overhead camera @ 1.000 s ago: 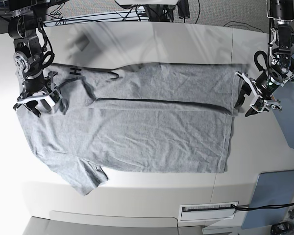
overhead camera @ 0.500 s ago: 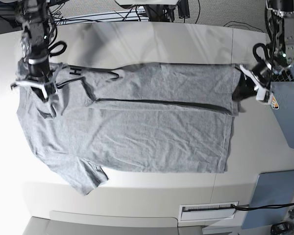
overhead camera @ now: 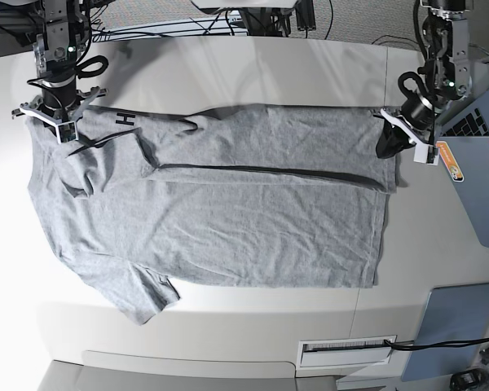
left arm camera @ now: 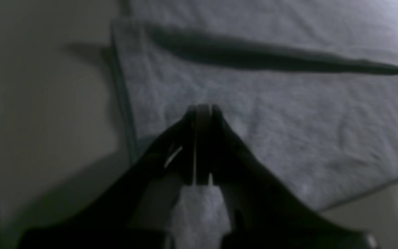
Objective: Fold the T-shirt properly
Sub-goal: 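Drag the shirt toward the robot with both grippers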
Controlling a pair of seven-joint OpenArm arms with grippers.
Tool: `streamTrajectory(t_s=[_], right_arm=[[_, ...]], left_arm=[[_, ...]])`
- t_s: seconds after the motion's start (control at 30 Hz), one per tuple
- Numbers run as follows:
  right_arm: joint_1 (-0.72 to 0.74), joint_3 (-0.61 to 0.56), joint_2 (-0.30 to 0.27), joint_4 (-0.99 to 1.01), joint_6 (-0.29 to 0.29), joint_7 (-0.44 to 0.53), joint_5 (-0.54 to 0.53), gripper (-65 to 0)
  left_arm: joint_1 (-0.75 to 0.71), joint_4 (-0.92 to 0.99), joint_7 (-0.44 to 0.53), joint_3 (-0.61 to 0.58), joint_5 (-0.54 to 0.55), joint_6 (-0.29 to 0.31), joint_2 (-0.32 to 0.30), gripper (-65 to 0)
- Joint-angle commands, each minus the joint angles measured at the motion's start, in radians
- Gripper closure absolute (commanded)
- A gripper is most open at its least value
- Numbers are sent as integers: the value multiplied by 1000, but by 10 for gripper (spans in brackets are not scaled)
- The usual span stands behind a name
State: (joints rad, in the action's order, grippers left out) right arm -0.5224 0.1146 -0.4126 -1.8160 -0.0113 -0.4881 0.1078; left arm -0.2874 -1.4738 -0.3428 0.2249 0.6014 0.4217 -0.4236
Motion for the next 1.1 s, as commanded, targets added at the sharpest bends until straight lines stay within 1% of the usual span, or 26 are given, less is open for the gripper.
streamTrajectory(t_s=[0.0, 0.1, 0.17, 0.23, 0.3, 0.33, 0.4, 0.47, 0.63, 0.7, 0.8, 1.0, 1.07], right_arm=[[10, 14, -16, 18, -3, 31, 11, 0], [58, 16, -16, 127, 50, 51, -11, 0], [92, 16, -17, 186, 90, 48, -45, 0], [114, 16, -17, 224, 129, -2, -82, 0], [111, 17, -17, 232, 169, -67, -90, 0], [100, 19, -17, 232, 179, -72, -76, 0], [68, 30, -17, 231, 179, -39, -37, 0], [36, 57, -17, 231, 179, -10, -33, 0], [-36, 138, -17, 231, 185, 0, -33, 0], [-65, 170, -17, 231, 221, 11, -33, 0], [-108, 205, -17, 230, 247, 25, -34, 0], [-191, 221, -17, 222, 248, 45, -33, 0], [-222, 221, -16, 206, 247, 52, -33, 0]], left_arm=[[8, -16, 21, 8, -2, -3, -6, 0], [5, -16, -2, 8, -19, -3, 3, 0], [4, -16, -61, 8, -19, -4, 11, 0], [0, -16, -116, 8, -18, -3, 17, 0], [-18, -16, -124, 8, -19, -13, 14, 0], [-31, -16, -120, 8, -20, -29, 13, 0], [-60, -16, -107, 8, -38, -69, 13, 0], [-92, -16, -103, 8, -60, -79, 13, 0], [-154, -16, -103, 8, -79, -74, 10, 0], [-179, -16, -103, 8, -79, -73, 11, 0], [-219, -16, -103, 8, -78, -74, 10, 0], [-309, -16, -101, 8, -79, -73, 11, 0], [-340, -17, -83, 8, -84, -74, 10, 0]])
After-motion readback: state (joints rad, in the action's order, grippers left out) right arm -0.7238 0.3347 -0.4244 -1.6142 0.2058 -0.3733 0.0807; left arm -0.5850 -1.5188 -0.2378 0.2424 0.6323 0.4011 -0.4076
